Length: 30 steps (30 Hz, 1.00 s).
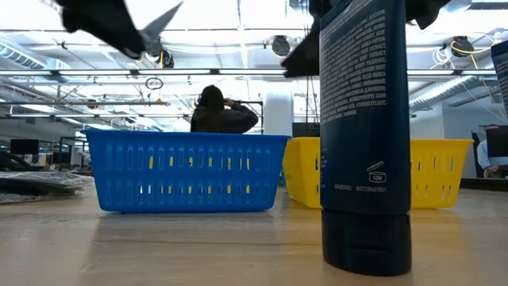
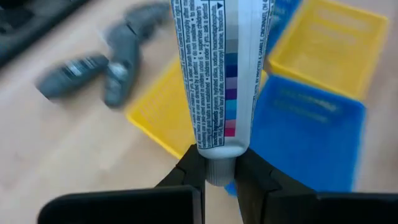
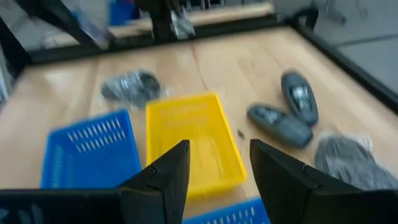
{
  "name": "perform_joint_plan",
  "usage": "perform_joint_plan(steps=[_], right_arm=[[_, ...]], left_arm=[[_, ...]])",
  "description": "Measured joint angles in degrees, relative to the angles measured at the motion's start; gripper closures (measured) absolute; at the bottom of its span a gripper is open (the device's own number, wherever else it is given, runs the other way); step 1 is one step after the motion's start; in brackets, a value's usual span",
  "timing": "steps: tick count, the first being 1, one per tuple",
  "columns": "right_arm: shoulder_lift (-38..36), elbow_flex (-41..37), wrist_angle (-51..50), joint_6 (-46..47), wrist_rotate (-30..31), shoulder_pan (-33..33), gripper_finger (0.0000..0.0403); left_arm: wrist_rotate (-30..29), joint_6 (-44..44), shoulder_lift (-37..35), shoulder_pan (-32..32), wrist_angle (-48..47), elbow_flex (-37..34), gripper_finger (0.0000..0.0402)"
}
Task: Pick & Place Travel size toiletries
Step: Put the toothpaste into the top right blue bin
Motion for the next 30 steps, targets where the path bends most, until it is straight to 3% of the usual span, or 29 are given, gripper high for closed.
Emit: perform_joint_plan(steps=[6, 15, 25, 30], right_arm=[[0.0, 0.0, 10.5, 0.0, 0.08, 0.0, 0.0243], [0.0, 0.0, 18.88, -0.42, 0.16, 0.0, 0.0243], [0.0, 0.0, 21.7, -2.58, 0.65, -0.03, 0.0243], [0.0, 0.0, 21.24, -3.04, 4.95, -0.05, 0.0243]], left_arm=[[-4.04, 14.84, 0.0, 6.87, 10.4, 0.0, 0.0362], [-4.42, 36.28, 0.0, 15.47, 29.2, 0.04, 0.0362], [-2.82, 41.11, 4.3, 20.71, 36.43, 0.07, 0.0362], [-1.19, 42.98, 7.72, 21.29, 40.71, 0.09, 0.0362]])
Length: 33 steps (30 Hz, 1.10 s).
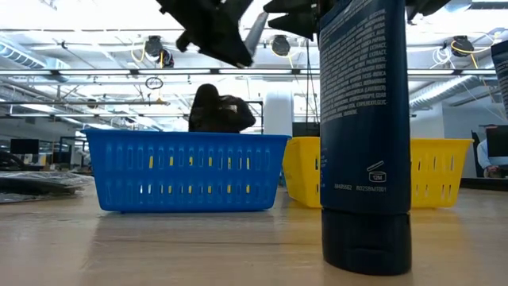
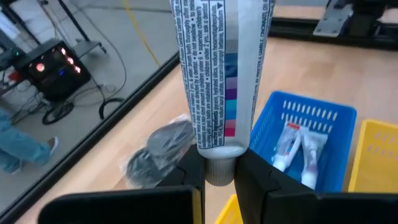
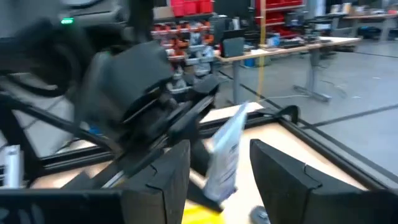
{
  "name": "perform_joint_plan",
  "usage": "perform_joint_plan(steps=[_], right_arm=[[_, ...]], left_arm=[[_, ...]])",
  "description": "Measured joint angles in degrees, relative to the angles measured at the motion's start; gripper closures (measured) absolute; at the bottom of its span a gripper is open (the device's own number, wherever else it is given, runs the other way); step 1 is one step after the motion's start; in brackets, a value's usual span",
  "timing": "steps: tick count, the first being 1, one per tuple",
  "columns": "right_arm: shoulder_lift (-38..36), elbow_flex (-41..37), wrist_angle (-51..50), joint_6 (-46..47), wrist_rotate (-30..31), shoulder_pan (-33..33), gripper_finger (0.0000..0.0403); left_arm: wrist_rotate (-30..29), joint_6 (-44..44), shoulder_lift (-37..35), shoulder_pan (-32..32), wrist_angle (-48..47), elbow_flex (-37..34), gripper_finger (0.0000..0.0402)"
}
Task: Pick & Place Travel size toiletries
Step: Put the toothpaste into the top right blue bin
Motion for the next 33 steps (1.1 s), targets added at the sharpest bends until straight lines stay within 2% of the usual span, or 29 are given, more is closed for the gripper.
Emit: perform_joint_plan(steps=[9, 12, 16, 18, 23, 33], right_arm=[[0.87, -0.06, -1.09, 1.16, 1.7, 0.0, 0.025], [0.78, -0.04, -1.48, 1.82, 2.81, -0.04, 0.0284], [0.76, -0.02, -2.2, 0.75, 2.82, -0.06, 0.0367], [0.76, -0.02, -1.8, -0.72, 2.86, -0.07, 0.039], [0.83, -0.02, -2.43, -0.39, 2.73, -0.08, 0.0397], [0.83, -0.02, -4.18, -0.57, 2.7, -0.08, 0.0402]], left_arm=[[1.51, 2.98, 3.14, 0.44, 6.2, -0.03, 0.0362], [1.36, 3.55, 3.17, 0.49, 7.23, -0.04, 0.0356], [1.02, 3.57, 3.23, 0.49, 7.19, -0.04, 0.0343], [0.98, 3.56, 3.16, 0.61, 7.33, -0.04, 0.0346], [1.49, 3.0, 3.16, 0.75, 6.45, -0.04, 0.0347], [1.64, 2.87, 2.78, 0.75, 5.63, -0.04, 0.0291]])
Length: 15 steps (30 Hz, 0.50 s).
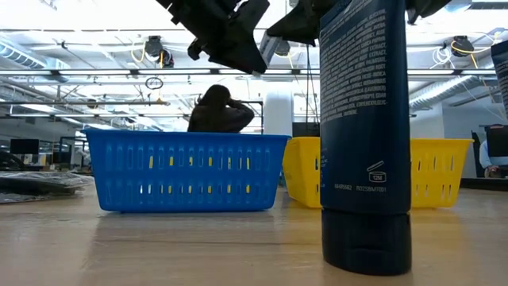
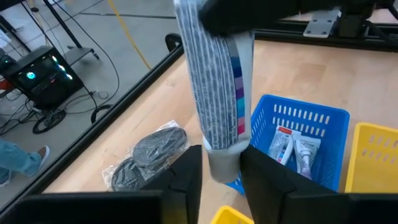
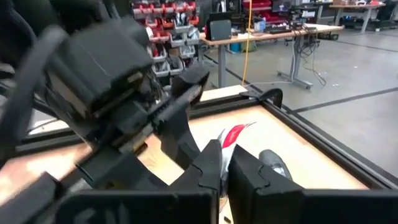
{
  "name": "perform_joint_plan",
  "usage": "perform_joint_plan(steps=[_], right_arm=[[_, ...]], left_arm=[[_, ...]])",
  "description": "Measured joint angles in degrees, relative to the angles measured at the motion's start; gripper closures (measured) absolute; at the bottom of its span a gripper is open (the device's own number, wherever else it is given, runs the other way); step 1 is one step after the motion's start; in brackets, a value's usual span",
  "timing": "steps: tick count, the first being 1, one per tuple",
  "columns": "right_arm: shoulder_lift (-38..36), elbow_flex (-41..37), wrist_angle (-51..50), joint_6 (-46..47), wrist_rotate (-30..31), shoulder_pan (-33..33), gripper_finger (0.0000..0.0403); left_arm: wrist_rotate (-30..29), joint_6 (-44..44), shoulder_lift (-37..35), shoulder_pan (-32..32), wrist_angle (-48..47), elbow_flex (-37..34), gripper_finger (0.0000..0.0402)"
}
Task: Pick & Place Travel size toiletries
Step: Put the toothpaste into the top right blue bin
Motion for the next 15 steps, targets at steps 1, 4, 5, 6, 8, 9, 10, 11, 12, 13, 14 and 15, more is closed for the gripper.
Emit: perform_joint_plan(steps=[1, 4, 5, 6, 8, 9, 10, 11, 12, 13, 14, 15], right_arm=[[0.0, 0.0, -0.45, 0.0, 0.03, 0.0, 0.0402], [-0.02, 0.0, -1.94, -0.01, 0.18, -0.02, 0.0402], [-0.08, 0.0, -2.66, 0.01, 0.2, -0.03, 0.0402], [-0.4, 0.0, -3.64, -0.01, 0.21, -0.08, 0.0402], [-0.87, 0.0, -5.91, 0.21, 0.25, -0.42, 0.0402], [-0.89, 0.0, -7.18, 0.47, 0.25, -0.7, 0.0402], [-1.12, 0.02, -9.09, 0.58, 0.25, -0.98, 0.0402], [-1.34, -0.05, -11.18, 0.64, 0.24, -1.25, 0.0402], [-1.43, -0.07, -12.59, 0.86, 0.24, -1.5, 0.0402], [-1.5, -0.05, -13.55, 1.55, 0.26, -1.75, 0.0402], [-1.58, -0.01, -14.98, 2.23, 0.21, -1.93, 0.0402], [-1.62, 0.0, -16.69, 2.66, 0.11, -2.03, 0.0402]], left_arm=[[-0.03, 0.03, -0.06, 0.0, -0.04, 0.0, 0.0284], [0.03, 1.11, -0.56, 0.0, -1.04, 0.0, 0.026], [-0.11, 1.07, -0.73, 0.0, -1.35, 0.0, 0.0253], [-0.3, 0.95, -0.88, 0.0, -1.94, 0.07, 0.0245], [-0.34, 0.24, -1.53, 0.02, -5.28, 0.04, 0.023], [-0.32, -0.67, -1.67, 0.02, -6.83, 0.04, 0.0224], [-0.3, -1.65, -1.95, 0.02, -8.29, 0.04, 0.0219], [-0.28, -2.54, -2.32, 0.02, -10.6, 0.04, 0.0214], [-0.27, -3.5, -2.68, 0.02, -13.13, 0.04, 0.0211], [-0.33, -4.76, -2.89, 0.02, -15.08, 0.04, 0.0208], [-0.31, -6.01, -3.05, 0.01, -17.14, 0.04, 0.0207], [-0.31, -7.42, -3.18, 0.0, -19.69, 0.04, 0.0207]])
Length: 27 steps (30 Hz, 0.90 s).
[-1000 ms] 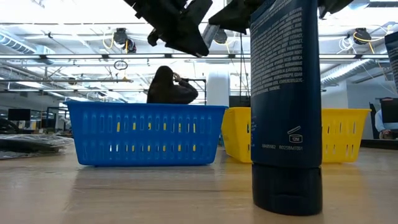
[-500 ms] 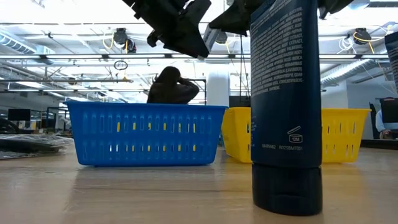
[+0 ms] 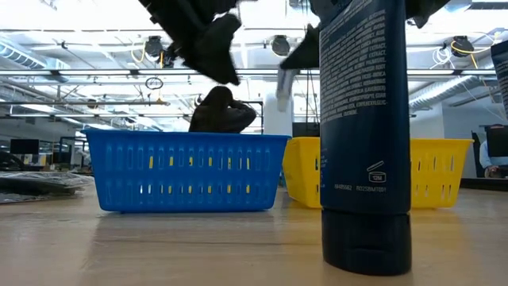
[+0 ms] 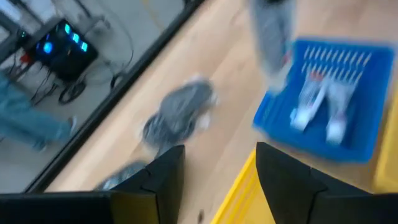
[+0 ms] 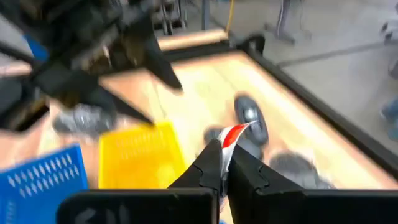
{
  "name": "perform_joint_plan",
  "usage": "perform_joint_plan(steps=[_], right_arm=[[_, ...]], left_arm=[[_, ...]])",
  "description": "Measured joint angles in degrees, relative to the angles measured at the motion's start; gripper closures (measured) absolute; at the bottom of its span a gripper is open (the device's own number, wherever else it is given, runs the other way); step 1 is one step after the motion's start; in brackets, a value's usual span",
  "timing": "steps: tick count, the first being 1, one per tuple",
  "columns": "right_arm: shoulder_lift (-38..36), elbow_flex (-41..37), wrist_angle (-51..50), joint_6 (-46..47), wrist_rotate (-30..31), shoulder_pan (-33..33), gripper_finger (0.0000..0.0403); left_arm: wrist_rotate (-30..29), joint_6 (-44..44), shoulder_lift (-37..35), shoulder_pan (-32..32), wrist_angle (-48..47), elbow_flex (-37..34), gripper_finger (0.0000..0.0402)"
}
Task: Pick & Place Travel size toiletries
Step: Put the toothpaste into the top right blue bin
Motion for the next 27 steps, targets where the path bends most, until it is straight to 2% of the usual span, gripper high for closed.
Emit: perform_joint_plan(steps=[7, 16, 27], right_arm=[[0.09, 0.0, -10.65, 1.69, -0.17, -0.13, 0.0403], [0.09, -0.02, -19.16, 4.47, -0.17, -0.11, 0.0403], [0.09, -0.02, -22.1, 5.09, -0.27, -0.11, 0.0389]], left_arm=[[0.12, -7.12, -0.33, 0.02, -9.41, 0.0, 0.0206], [0.11, -8.49, -0.33, 0.02, -9.63, 0.0, 0.0206], [0.11, -8.56, -0.33, 0.01, -9.32, 0.0, 0.0206]])
